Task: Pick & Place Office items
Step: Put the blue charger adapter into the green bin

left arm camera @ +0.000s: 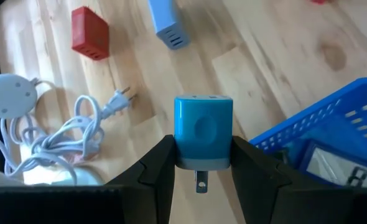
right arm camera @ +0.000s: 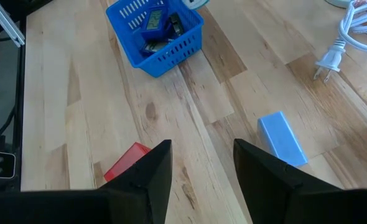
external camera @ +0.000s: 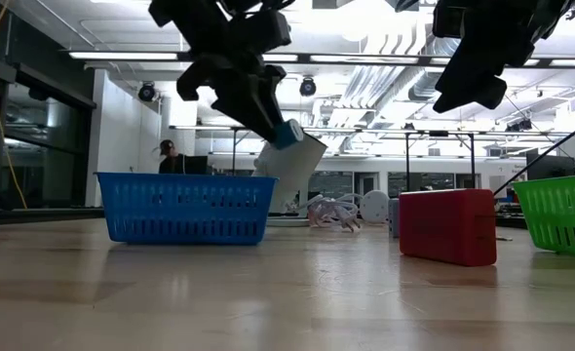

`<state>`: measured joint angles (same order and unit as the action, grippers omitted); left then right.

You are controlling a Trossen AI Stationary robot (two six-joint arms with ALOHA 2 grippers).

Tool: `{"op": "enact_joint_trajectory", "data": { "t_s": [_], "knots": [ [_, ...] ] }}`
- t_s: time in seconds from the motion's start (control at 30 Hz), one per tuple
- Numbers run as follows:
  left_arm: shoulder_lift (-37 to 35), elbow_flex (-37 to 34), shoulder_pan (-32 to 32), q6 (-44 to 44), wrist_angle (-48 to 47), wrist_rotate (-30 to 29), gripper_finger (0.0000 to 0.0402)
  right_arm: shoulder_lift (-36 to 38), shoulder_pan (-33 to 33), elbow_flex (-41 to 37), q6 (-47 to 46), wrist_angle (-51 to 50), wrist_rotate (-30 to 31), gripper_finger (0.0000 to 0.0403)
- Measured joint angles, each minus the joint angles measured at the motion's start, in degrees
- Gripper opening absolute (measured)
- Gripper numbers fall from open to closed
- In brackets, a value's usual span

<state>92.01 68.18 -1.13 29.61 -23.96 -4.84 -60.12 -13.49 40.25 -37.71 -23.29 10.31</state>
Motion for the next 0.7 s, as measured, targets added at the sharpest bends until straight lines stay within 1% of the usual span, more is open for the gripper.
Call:
{"op": "enact_joint_trajectory", "data": {
  "t_s": [0.3, 0.4, 0.57, 0.63, 0.7],
  "knots": [
    [0.0, 0.0, 1.9, -0.1, 1.7, 0.0, 0.0124, 0.0, 0.0, 0.0, 0.0, 0.3, 0.2, 0.0158],
    [0.0, 0.0, 2.1, -0.2, 2.4, 0.0, 0.0124, 0.0, 0.0, 0.0, 0.5, 2.7, 2.0, 0.0158],
    [0.0, 0.0, 2.1, -3.6, 3.5, 0.1, 0.0124, -0.3, 0.0, 0.0, 7.3, 7.6, 5.9, 0.0158],
    [0.0, 0.0, 2.1, -4.7, 3.5, 0.1, 0.0124, -0.3, 0.0, 0.0, 7.9, 9.7, 7.6, 0.0158],
    [0.0, 0.0, 2.1, -5.9, 3.5, 0.1, 0.0124, -0.3, 0.0, 0.0, 8.0, 10.9, 8.0, 0.0158]
  ]
}}
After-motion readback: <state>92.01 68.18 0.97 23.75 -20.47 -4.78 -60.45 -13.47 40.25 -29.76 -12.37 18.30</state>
